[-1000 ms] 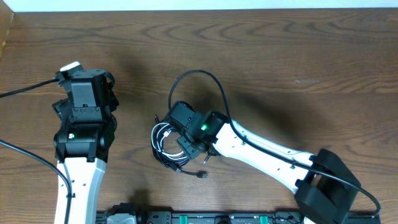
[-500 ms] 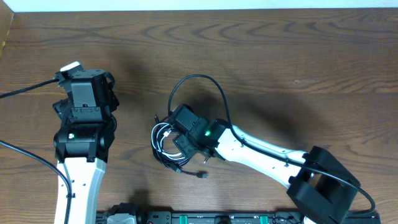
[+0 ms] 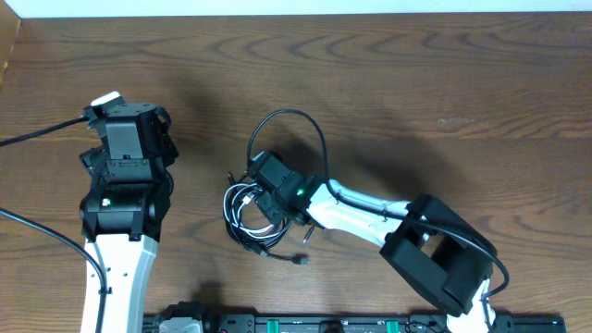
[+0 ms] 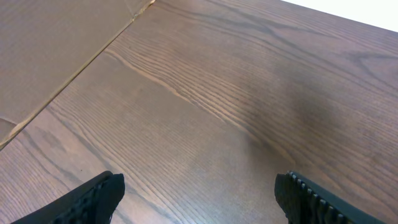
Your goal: Untangle cables
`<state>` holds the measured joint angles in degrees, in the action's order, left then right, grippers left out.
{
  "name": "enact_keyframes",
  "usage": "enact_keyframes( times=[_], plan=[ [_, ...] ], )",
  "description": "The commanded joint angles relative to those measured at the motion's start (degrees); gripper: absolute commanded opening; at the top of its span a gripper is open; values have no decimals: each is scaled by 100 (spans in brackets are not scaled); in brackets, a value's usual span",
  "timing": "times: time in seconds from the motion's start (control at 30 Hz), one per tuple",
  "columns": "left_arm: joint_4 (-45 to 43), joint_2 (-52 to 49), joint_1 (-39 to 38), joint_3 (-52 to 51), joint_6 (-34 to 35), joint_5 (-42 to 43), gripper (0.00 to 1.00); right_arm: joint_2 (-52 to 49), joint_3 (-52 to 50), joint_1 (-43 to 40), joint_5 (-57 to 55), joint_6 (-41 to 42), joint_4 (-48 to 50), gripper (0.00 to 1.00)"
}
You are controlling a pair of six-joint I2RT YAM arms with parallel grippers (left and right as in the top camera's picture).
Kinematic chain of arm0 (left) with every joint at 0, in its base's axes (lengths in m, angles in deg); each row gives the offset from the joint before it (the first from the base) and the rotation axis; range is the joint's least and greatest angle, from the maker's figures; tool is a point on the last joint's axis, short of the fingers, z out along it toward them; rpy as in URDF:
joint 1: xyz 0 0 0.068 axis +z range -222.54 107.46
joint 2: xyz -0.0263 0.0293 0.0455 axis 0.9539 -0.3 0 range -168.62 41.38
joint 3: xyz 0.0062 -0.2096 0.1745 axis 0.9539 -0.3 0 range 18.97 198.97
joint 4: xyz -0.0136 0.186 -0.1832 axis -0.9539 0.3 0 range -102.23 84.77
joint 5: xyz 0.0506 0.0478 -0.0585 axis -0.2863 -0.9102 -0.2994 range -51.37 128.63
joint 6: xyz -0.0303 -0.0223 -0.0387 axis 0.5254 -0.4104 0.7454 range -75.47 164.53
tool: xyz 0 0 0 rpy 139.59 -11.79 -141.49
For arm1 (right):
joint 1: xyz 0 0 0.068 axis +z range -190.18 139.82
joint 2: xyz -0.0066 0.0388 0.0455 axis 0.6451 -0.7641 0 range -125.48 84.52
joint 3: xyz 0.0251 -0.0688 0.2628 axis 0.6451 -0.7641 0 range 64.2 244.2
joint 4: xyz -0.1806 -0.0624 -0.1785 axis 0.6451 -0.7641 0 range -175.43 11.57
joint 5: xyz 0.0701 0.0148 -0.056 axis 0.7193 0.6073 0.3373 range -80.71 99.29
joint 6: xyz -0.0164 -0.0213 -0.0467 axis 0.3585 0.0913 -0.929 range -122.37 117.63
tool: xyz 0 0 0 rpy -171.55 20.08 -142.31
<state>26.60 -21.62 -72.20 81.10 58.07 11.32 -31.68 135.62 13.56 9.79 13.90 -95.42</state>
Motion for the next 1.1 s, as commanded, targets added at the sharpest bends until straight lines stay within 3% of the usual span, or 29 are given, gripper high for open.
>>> enact_keyframes(
  times=[0.0, 0.07, 0.27, 0.43, 0.6, 0.7, 0.8, 0.9, 1.07],
  plan=[
    [13, 35, 22, 90, 55, -11, 83, -35, -20, -138, 31, -4, -42, 26],
    [13, 35, 22, 90, 55, -11, 83, -22, -11, -203, 149, -2, -76, 1],
    [9, 33, 22, 90, 55, -9, 83, 262, 616, -487, -15, -37, -1255, 1],
    [-9, 33, 22, 90, 52, 374, 83, 691, 2312, -997, -654, -616, -3097, 1],
    [-28, 31, 22, 90, 50, 1499, 83, 791, 4507, -1523, -533, -872, -4413, 1],
    [-118, 26, 22, 90, 46, 2428, 83, 798, 5552, -1700, 125, -1200, -4680, 1],
    [-179, 24, 22, 90, 26, 2715, 83, 798, 6358, -1725, 699, -1475, -4828, 1],
    [-179, 24, 24, 90, -35, 2710, 83, 798, 6616, -1600, 933, -1641, -4868, 1],
    [-177, 24, 22, 90, -79, 2712, 83, 533, 6002, -1344, 474, -1716, -5515, 1]
  ],
)
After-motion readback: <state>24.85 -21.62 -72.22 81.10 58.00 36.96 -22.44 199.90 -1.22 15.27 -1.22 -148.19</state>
